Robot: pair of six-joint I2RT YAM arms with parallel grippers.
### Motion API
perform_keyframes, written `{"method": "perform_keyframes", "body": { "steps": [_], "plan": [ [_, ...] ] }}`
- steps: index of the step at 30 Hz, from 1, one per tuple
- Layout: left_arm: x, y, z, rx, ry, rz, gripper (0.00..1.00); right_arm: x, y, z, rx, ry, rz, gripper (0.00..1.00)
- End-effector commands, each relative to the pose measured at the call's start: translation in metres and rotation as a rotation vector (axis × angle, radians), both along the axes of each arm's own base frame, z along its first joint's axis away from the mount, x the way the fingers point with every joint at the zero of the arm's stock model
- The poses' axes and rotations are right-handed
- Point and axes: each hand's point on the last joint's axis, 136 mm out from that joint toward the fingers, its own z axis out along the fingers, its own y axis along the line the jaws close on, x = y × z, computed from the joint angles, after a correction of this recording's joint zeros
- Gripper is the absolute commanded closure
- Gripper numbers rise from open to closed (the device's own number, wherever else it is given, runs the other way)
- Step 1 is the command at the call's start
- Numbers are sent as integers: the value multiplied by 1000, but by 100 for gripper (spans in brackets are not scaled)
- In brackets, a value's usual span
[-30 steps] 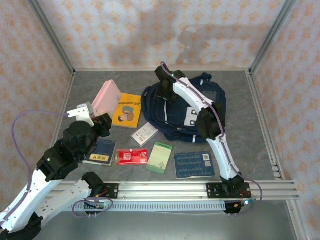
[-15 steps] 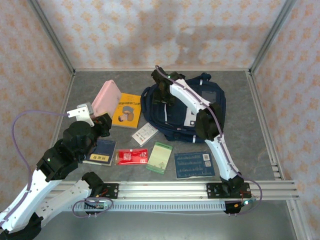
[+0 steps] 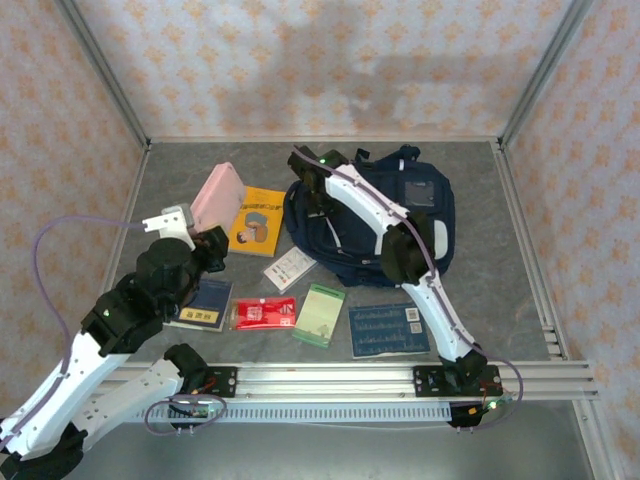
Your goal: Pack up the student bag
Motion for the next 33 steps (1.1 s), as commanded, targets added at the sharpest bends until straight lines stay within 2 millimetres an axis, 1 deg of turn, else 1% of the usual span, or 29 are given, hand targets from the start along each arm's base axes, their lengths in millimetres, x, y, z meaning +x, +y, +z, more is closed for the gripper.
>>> {"method": "perform_keyframes", "body": {
  "steps": [1,3,6,10,12,15,16,19,23,27,29,33],
  "plan": [
    [7,-2,6,0,-24,2,87,-7,-27,73,39,-78,26,100],
    [10,-6,1,9,-6,-9,88,-14,-28,87,117,-64,38,100],
    [16,-16,-10,23,36,-42,89,-27,-30,106,215,-66,76,97],
    [26,-33,-28,12,98,-92,91,-46,-38,126,291,-123,161,97],
    [32,-43,-37,-12,129,-121,91,-57,-39,136,334,-166,234,99],
    [41,-66,-47,-65,160,-203,91,-70,-42,152,399,-245,311,100],
    [44,-74,-50,-79,167,-228,91,-73,-45,158,436,-267,320,100],
    [54,-95,-57,-129,175,-290,92,-81,-52,168,539,-288,330,100],
    [67,-122,-68,-214,197,-353,94,-87,-63,176,627,-304,341,100],
    [74,-153,-73,-331,218,-445,97,-92,-70,175,650,-283,346,100],
    [76,-167,-73,-385,221,-494,98,-94,-71,173,653,-264,351,100],
    [82,-181,-59,-452,171,-548,100,-99,-72,166,648,-224,347,100]
  ]
}}
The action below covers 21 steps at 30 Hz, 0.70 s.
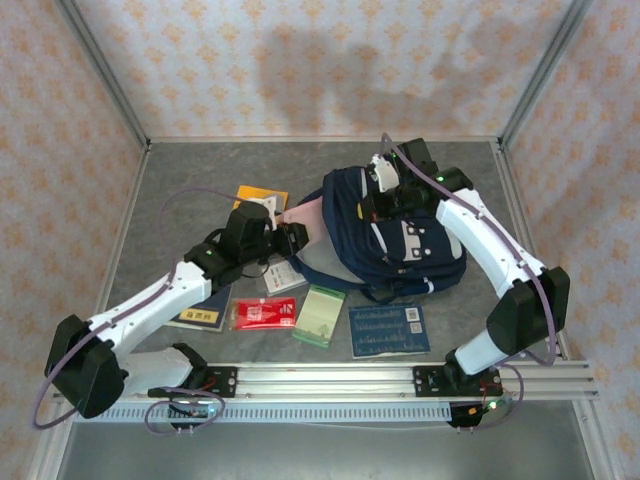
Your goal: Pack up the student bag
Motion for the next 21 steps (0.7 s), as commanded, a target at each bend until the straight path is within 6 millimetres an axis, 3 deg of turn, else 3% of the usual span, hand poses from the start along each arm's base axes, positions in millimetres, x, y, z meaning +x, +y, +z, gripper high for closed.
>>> {"method": "perform_keyframes", "body": {
  "steps": [1,5,7,11,16,21],
  "plan": [
    [8,-24,52,-201,-128,-64,100,-2,9,27,69,-84,59,100],
    [11,-34,58,-275,-136,-83,100,3,2,30,39,-82,5,87],
    [12,-36,62,-307,-145,-85,100,10,-4,38,3,-111,-55,71],
    [10,-41,68,-336,-163,-98,100,13,-6,59,-86,-192,-109,53],
    [10,-46,69,-346,-167,-105,100,7,9,74,-112,-211,-121,47],
    [10,-48,71,-351,-174,-110,100,7,40,62,-108,-108,-141,45]
  ]
}}
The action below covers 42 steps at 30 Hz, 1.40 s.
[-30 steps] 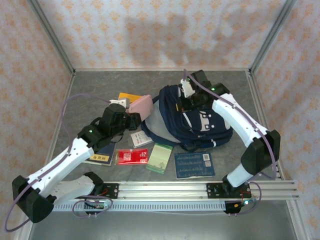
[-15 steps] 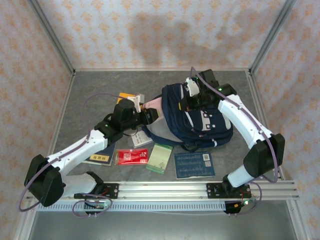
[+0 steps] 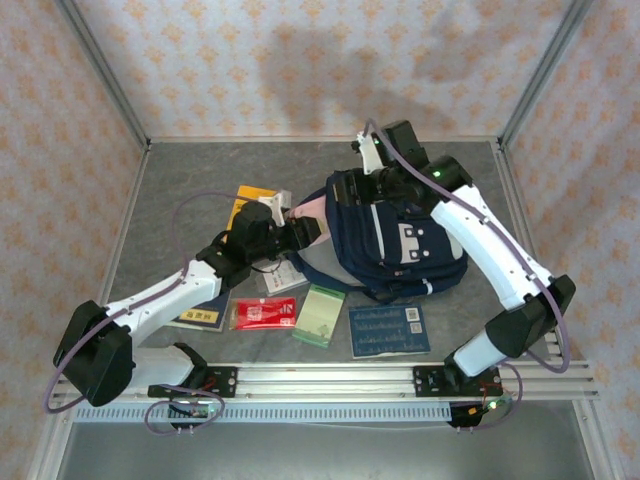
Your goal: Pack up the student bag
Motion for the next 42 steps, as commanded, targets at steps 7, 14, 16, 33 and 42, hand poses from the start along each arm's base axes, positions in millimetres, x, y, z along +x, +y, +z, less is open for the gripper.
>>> {"method": "perform_keyframes", "body": {
  "steps": [7,14,16,33,42],
  "plan": [
    [0,-18,61,-132,-183,-63,100,18,31,-41,28,194,-136,47],
    [-1,-20,62,-130,-188,-66,100,21,46,-68,21,268,-138,59],
    [-2,-22,62,-129,-189,-70,100,22,49,-73,22,286,-133,70],
    [2,13,25,60,-139,18,100,16,-3,-14,6,183,-78,100],
    [16,-14,14,43,-88,-96,100,-12,-16,23,55,170,53,100]
  ]
}}
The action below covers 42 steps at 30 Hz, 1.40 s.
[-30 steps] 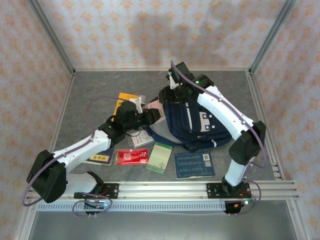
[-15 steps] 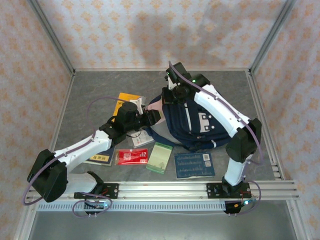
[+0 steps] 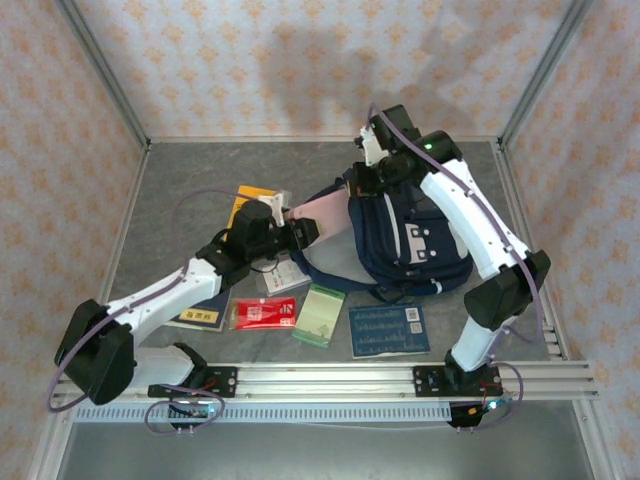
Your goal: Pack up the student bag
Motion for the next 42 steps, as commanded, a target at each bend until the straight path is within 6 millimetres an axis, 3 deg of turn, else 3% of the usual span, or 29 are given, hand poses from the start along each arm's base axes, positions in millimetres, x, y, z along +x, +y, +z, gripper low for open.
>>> {"method": "perform_keyframes", "body": {
  "steps": [1,11,18,20,24,28,32,37,38,39,42],
  "plan": [
    [15,-22,25,-48,-61,-86,100,-24,-2,49,74,-83,95,100],
    [69,-84,18,-218,36,-139,100,-35,-6,83,162,-121,125,100],
    [89,-135,6,-237,68,-130,98,-30,4,86,217,-117,128,100],
    [96,-150,-6,-245,102,-124,96,-28,6,86,227,-118,128,100],
    [105,-170,-23,-218,153,-105,82,-21,11,85,255,-127,124,100],
    [112,-187,-30,-195,174,-109,44,-14,13,79,242,-129,120,100],
    [110,-177,-18,-155,149,-107,20,-5,-3,74,189,-146,65,100],
    [101,-133,-7,-69,117,-68,12,12,-40,65,110,-190,-68,100],
    [100,-125,-12,-59,128,-60,11,17,-47,64,105,-203,-97,100],
    [97,-117,1,-69,112,-57,11,21,-54,64,99,-221,-129,100],
    [87,-100,2,-43,118,-55,9,33,-67,62,88,-258,-185,100]
  ]
}}
